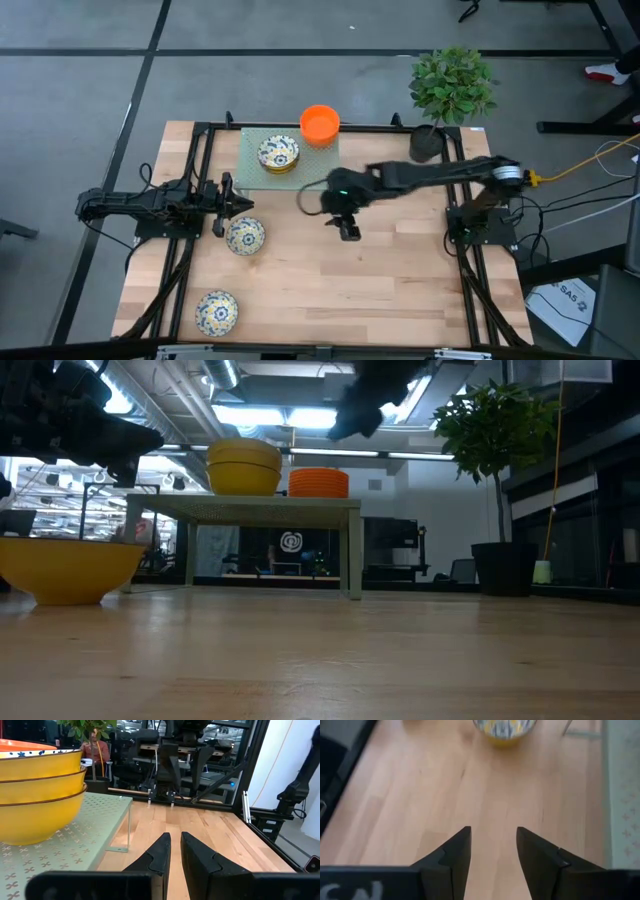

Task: Pick & Place Mini bowls
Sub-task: Stack the yellow bowl on top of the other yellow bowls on the shelf

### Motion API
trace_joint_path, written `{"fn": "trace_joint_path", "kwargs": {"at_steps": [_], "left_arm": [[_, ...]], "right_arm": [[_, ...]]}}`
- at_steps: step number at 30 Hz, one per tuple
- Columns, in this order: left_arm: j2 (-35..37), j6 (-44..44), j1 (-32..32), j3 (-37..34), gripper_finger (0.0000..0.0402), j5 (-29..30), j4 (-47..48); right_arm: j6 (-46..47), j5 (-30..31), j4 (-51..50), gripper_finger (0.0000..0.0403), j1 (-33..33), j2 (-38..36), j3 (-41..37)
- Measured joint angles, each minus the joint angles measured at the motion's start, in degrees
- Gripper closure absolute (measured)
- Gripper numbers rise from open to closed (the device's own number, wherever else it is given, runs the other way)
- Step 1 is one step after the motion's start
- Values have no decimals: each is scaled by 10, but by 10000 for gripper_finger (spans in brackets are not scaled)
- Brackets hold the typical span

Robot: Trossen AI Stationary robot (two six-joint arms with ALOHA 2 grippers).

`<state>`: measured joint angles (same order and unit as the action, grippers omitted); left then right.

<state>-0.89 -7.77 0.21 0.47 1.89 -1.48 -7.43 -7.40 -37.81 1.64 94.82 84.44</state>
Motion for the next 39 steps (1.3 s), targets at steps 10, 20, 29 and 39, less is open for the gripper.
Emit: {"fn": "trace_joint_path", "kwargs": {"at_steps": [10, 20, 29, 39], "left_arm": [[0, 0, 0, 0, 363, 0, -1], [0, 0, 0, 0, 363, 0, -21], [0, 0, 0, 0, 363, 0, -21], [0, 0, 0, 0, 363, 0, -22]], "right_arm": [[72, 28, 412, 247, 41, -192, -349], [92, 29, 773, 247, 53, -222, -576], [84, 28, 941, 247, 53, -223, -686], [131, 33, 1107, 247, 51, -306, -824]]}}
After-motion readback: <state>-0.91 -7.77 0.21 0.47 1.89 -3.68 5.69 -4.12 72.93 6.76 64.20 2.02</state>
